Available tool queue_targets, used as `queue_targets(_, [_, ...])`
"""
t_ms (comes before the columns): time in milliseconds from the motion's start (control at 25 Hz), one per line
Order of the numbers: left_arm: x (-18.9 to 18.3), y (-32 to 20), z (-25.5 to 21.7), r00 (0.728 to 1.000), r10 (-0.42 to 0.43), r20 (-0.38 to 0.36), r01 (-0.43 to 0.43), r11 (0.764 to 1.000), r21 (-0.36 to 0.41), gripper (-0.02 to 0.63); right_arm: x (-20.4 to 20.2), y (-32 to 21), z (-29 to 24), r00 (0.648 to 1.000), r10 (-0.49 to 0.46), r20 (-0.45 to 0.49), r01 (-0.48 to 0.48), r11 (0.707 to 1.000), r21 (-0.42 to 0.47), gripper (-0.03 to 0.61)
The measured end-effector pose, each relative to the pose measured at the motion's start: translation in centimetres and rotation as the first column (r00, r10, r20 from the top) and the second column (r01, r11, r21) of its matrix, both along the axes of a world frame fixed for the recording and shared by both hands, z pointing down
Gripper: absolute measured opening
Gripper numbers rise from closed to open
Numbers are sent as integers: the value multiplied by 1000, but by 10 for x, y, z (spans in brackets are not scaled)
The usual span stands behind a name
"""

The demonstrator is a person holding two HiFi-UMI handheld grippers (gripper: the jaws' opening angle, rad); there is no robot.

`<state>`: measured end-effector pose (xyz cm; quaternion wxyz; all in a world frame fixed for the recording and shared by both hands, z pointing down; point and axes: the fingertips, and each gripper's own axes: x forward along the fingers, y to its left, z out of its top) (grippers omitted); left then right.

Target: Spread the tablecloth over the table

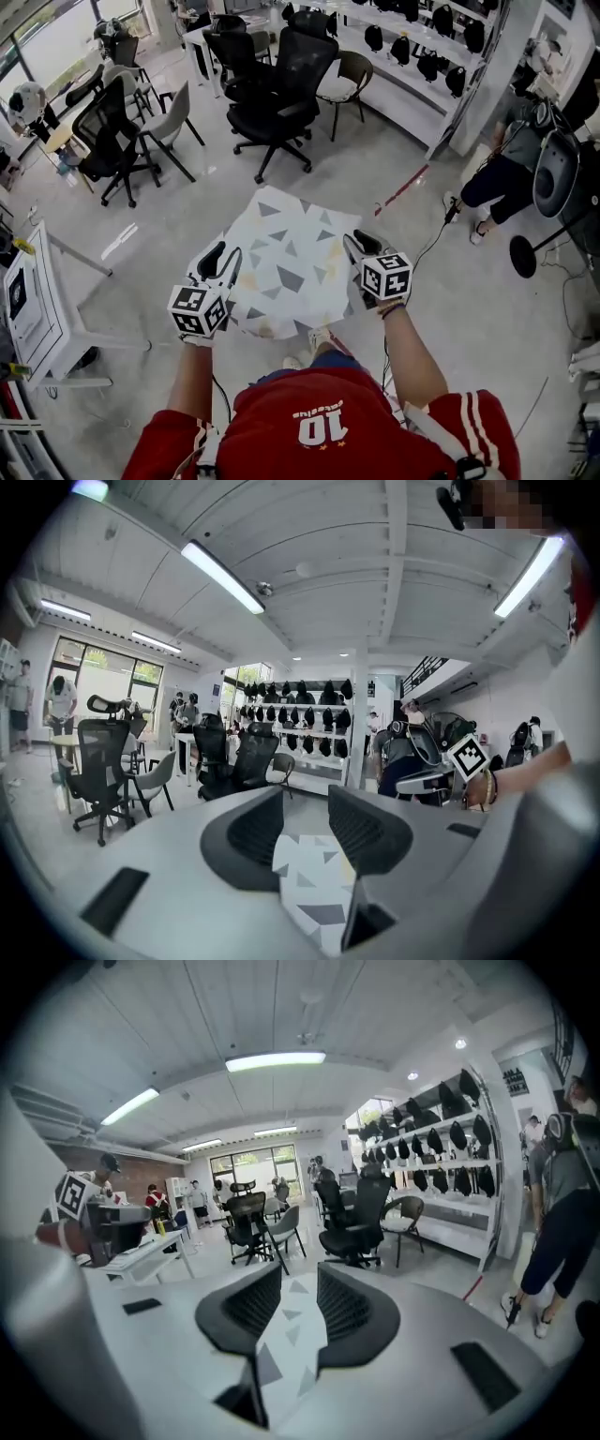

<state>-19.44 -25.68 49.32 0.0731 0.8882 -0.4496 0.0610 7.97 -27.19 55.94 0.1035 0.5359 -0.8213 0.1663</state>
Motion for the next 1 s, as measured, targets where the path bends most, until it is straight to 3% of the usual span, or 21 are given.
queue_targets(240, [-5,0,-59,999,-32,-44,36,995,93,156,-37,5,-99,998,-58,2,57,986,158,117])
queue_targets(440, [4,11,-94,995,-41,-88,52,991,122,152,-58,12,-157,993,-117,-26,120,963,241,115])
queue_targets(600, [22,17,-105,995,-37,-94,49,990,130,139,-69,23,-184,985,-171,0,164,944,287,101])
queue_targets(760, [36,17,-116,987,-37,-158,56,992,116,107,-66,32,-198,981,-195,7,183,933,311,63])
queue_targets(1000, [50,18,-122,990,-101,-94,113,984,136,44,-46,34,-208,986,-168,-4,159,927,338,46])
